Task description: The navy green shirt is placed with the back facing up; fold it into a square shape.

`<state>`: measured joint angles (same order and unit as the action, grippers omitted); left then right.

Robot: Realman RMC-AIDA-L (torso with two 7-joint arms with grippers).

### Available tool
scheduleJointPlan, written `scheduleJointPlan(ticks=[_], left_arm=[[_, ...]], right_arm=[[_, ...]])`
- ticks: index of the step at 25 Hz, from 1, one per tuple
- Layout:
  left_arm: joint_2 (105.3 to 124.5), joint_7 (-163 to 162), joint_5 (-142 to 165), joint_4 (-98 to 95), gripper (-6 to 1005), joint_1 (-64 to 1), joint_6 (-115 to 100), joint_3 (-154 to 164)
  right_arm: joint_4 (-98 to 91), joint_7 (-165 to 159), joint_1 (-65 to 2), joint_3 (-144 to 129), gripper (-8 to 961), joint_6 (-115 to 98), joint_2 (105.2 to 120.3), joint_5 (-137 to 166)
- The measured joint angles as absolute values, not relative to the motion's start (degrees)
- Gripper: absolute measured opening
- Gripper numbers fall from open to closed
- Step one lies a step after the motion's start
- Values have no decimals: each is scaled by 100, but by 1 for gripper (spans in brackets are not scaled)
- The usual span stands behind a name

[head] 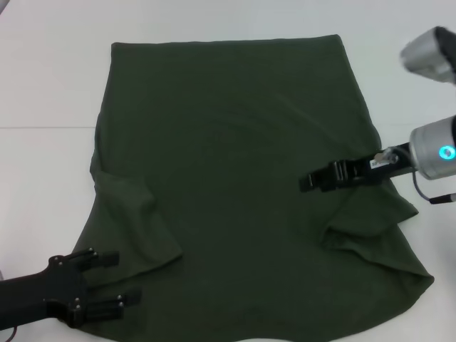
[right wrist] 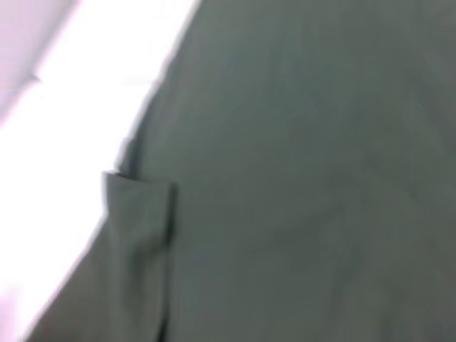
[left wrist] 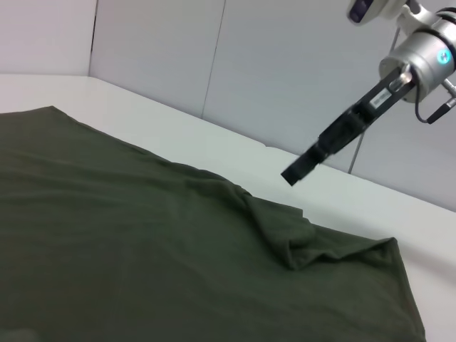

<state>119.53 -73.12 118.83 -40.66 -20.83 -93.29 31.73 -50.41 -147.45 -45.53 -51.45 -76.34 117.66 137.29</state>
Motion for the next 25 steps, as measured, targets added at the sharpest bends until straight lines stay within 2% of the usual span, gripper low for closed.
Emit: scheduleJointPlan(ticks=[7,11,17,20,25], left_arm=[[11947,-7313,11839,-4057,875,-2095,-9325,3172],[11952,-7325,11814,-4058,874,-2120,-9325,3073],[11963,-7327,11812,-4012,874,-2156,-9325,3017],[11976,-7327,11812,-3988,874,-2189,-9325,3015],[12001,-7327,11812,-3984,874,-2240,-9325,3015]], right_arm=[[-4812,-14597,-4084,-4472,516,-7786,11599,13319],[-4539,-14402,-3603,-3768,687,-7999,11513,12864],[-3230,-13667,-2818,-2806,834,-8164,11274,11542],[-2706,-13476,-2608,-2541,834,-8084,11232,11313],[-2260,-13609,-2437,-2232,833,-7786,11248,11280]])
